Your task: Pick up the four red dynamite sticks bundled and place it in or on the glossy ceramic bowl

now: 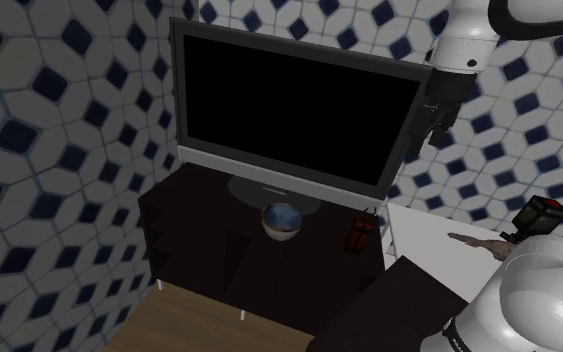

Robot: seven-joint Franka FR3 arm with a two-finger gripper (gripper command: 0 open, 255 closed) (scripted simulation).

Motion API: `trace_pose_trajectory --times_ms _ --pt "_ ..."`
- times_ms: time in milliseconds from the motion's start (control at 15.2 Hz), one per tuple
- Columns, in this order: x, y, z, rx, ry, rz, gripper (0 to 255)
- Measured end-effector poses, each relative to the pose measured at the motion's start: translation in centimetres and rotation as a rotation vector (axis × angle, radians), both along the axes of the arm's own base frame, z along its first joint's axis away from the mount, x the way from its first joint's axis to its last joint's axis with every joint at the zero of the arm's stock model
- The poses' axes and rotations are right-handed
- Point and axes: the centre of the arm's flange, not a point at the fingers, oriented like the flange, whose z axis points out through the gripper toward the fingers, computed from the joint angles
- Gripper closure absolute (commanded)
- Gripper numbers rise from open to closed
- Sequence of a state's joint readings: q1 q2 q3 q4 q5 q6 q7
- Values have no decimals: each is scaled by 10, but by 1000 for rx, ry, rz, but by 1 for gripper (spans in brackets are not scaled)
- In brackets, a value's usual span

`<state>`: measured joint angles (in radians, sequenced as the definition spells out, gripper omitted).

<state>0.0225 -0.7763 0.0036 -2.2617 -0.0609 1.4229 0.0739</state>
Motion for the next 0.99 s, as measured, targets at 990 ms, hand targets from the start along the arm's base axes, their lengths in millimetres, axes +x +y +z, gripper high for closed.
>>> trace_pose_trajectory --times_ms 990 --pt "35 -96 -137 17 -30 -13 0"
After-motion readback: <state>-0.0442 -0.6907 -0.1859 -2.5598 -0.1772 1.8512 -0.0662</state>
